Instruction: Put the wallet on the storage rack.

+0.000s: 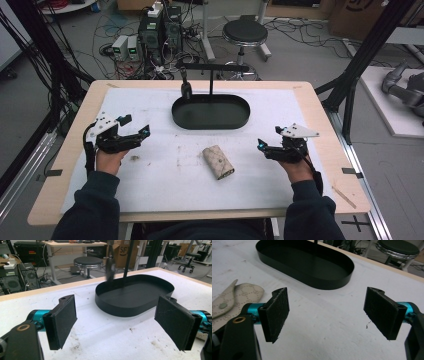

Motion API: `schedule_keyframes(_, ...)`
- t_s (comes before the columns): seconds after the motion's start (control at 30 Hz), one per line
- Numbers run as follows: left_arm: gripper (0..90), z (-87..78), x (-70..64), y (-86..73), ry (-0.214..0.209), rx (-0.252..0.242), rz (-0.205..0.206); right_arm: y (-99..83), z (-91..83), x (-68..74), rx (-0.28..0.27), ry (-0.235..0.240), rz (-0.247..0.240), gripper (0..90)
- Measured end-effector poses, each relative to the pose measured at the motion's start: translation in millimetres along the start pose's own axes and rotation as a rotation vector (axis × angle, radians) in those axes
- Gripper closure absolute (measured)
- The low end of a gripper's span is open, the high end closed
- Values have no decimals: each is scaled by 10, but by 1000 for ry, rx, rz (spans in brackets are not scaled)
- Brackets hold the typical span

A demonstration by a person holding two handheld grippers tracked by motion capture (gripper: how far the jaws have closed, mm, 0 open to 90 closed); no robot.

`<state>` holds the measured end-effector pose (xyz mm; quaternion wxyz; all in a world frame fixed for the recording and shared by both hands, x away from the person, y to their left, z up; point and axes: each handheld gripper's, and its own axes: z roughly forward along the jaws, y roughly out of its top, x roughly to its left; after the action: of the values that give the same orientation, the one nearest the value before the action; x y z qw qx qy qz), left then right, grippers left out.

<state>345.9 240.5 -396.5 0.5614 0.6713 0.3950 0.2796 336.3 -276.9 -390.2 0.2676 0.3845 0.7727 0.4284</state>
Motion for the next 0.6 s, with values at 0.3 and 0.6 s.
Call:
schedule_keyframes(0.3,174,-90,84,-34,52,0,-12,83,228,347,32,99,-37,210)
schedule_keyframes(0.6,177,-88,112,-55,53,15,-42,94,441,741,88,188,-65,209)
